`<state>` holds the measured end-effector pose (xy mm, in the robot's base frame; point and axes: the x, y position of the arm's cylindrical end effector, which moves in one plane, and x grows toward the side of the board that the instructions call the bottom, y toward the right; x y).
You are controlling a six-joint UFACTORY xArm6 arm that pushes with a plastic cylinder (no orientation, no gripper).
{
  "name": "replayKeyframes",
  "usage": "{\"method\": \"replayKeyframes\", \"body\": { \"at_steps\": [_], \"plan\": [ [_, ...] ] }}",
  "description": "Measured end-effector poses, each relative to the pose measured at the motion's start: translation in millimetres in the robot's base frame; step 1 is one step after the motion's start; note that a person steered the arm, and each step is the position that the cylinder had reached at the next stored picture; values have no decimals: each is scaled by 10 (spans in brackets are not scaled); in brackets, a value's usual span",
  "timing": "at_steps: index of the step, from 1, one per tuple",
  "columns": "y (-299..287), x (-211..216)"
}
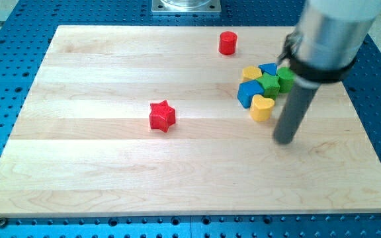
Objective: Push the heart into the green star
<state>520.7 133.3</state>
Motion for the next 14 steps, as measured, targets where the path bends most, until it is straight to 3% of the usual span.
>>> {"method": "replayKeyframes", "body": {
  "at_steps": [1, 2, 6, 11, 13, 14],
  "plan": [
    [-441, 18],
    [-496, -249],
    [-141, -476],
    [-97, -830],
    [44, -378],
    [336, -462]
  ]
}}
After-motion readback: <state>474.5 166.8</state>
